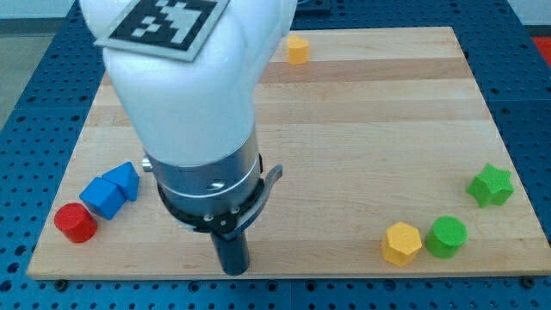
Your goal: Place the red circle towards the bottom of blue cube
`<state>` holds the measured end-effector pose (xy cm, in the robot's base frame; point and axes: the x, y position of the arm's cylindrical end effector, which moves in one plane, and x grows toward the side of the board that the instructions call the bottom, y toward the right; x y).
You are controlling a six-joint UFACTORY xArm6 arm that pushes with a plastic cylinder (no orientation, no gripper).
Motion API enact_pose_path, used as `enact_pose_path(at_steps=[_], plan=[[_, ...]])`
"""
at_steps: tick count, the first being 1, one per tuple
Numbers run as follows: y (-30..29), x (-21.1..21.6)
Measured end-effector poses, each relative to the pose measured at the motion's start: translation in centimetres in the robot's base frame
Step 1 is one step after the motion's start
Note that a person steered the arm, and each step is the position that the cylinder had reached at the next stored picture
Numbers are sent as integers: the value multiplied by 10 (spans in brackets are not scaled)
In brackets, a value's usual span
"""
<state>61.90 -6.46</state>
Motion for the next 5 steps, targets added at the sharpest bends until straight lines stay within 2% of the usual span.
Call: enact_pose_path(at_steps=[1, 5], plan=[[-19, -1], [-234, -2]])
